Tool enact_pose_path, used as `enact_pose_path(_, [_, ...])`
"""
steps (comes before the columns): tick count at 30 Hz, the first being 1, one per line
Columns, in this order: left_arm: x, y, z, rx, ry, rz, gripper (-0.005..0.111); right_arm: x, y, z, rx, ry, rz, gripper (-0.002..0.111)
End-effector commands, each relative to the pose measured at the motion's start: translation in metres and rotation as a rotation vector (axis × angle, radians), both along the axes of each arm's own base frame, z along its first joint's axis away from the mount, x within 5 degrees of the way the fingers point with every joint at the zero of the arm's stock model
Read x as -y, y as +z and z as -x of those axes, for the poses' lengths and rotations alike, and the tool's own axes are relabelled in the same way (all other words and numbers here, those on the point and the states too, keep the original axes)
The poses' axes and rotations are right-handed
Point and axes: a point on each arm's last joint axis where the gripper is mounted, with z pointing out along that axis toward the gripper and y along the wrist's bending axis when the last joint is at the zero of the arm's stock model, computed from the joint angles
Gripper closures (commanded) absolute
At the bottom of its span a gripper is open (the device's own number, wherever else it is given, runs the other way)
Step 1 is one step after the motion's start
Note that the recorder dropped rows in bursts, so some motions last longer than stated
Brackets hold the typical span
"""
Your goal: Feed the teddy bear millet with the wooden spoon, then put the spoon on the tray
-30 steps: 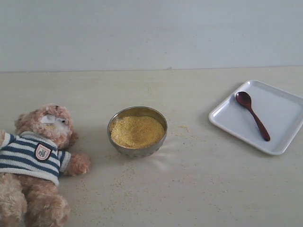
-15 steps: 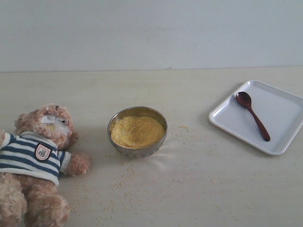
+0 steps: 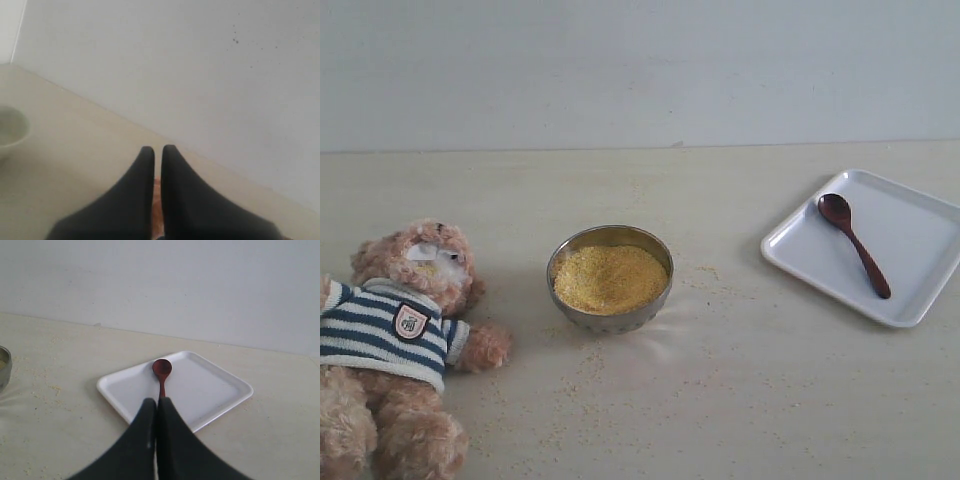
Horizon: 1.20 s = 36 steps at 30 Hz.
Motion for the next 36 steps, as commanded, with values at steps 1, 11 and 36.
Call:
enact_pose_path(1, [-0.0023, 0.0089, 0.0006, 0.144, 0.008, -0.067, 0.102, 0.0003, -0.0008, 0.0002, 0.003, -0.004, 0.003, 0.108])
enact_pose_path(11, [0.0018, 0.0041, -0.0004, 0.089, -0.059, -0.106, 0.102, 0.0003, -0.0008, 0.0002, 0.003, -0.004, 0.003, 0.108])
enact_pose_path(36, [0.0011, 0.0069, 0.0000, 0.116, -0.047, -0.141, 0.102, 0.0003, -0.0008, 0.0002, 0.003, -0.004, 0.003, 0.108])
